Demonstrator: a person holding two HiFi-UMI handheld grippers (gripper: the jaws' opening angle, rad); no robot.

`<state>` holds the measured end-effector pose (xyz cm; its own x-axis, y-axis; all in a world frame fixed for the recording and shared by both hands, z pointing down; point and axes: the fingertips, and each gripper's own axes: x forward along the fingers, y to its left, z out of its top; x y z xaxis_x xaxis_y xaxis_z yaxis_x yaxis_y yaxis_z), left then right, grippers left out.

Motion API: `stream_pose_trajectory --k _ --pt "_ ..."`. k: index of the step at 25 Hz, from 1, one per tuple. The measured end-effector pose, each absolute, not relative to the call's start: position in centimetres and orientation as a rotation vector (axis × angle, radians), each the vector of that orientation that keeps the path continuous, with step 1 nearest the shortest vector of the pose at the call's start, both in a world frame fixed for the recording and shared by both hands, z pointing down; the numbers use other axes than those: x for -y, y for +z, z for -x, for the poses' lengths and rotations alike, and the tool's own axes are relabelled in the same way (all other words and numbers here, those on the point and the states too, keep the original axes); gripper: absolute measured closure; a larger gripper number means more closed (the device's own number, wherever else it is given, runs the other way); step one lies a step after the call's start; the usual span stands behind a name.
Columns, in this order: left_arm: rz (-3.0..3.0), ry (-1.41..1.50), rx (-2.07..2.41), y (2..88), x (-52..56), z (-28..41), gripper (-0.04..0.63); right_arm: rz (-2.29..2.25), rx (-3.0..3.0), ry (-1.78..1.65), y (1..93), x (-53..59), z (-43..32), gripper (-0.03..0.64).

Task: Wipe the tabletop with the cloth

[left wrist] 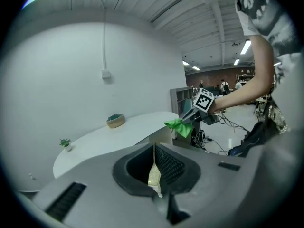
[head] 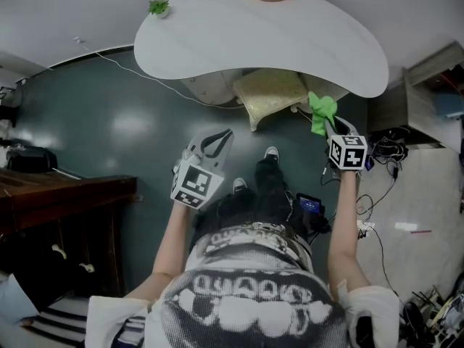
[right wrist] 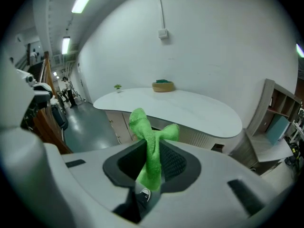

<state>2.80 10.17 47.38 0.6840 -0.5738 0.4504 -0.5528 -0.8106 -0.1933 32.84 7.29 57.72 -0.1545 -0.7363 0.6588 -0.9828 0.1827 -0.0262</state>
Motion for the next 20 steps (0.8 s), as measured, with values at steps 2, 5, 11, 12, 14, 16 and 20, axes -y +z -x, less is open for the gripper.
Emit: stream_pose_trajectory --k 2,5,11,12,14,16,20 --pt "2.840 -0.759 -0.952 47.2 -11.3 -1.9 0.588 -1.596 1.995 0.606 56.4 -8.5 -30.7 0.535" --pt "2.845 -0.737 -0.949 47.2 -13.1 -1.1 0.588 -1.589 2.043 0.578 54.5 -10.6 -28.0 0.535" --pt "2.867 -0.745 -0.938 48.1 -15.9 0.1 0.588 -1.579 2.128 0.571 52.4 -14.8 -23.2 0.535" --pt "2.867 -0.744 -0.932 48.1 -16.2 0.2 0.588 -1.576 2.138 0.569 52.1 -15.5 -22.7 0.535" --pt "2.870 -0.741 -0.921 48.2 -16.8 0.1 0.588 -1.576 2.158 0.569 51.7 -16.7 -21.8 0.535" --pt "2.875 -0.737 -0.904 48.3 -17.4 -0.1 0.588 -1.582 2.173 0.571 51.4 -18.0 -21.1 0.535" --pt "2.881 -0.721 -0.860 48.3 -18.3 -0.6 0.588 -1.608 2.182 0.579 50.9 -20.4 -20.4 0.535"
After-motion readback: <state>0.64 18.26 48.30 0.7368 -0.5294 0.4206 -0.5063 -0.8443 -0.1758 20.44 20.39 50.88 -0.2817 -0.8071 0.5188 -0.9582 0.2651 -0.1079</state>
